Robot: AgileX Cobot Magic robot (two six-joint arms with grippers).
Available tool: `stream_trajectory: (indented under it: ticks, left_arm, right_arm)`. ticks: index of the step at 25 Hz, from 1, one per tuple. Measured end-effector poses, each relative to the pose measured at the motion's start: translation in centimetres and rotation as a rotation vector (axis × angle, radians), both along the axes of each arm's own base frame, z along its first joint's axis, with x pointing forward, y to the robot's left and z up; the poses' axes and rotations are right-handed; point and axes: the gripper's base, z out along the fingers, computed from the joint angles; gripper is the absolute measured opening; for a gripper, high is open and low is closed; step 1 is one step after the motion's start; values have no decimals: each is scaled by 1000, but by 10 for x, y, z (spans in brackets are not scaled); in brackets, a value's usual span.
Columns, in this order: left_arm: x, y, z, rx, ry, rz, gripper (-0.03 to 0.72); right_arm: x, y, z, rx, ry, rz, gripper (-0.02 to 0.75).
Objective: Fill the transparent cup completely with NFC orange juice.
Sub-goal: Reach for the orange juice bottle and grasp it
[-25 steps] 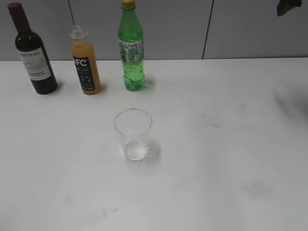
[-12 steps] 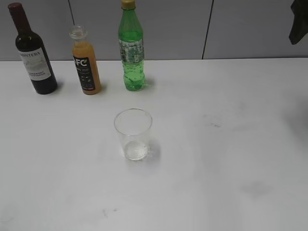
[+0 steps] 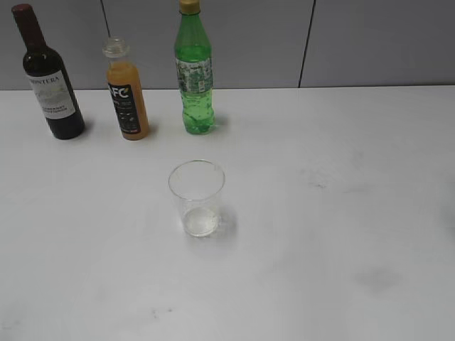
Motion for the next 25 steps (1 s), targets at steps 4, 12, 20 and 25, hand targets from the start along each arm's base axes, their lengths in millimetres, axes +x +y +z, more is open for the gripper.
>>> stream_trajectory:
  ticks: [4, 12, 20, 25]
  left_arm:
    - [0, 0, 0, 0, 0, 0, 230]
    - [0, 0, 0, 0, 0, 0, 230]
    - [0, 0, 0, 0, 0, 0, 229]
    - [0, 0, 0, 0, 0, 0, 229]
  right_arm:
    - [-38, 0, -15, 0, 17, -1, 588]
    - [-113, -1, -56, 1, 36, -2, 588]
    - [-166, -1, -91, 11, -60, -9, 588]
    - [-190, 0, -109, 27, -72, -13, 588]
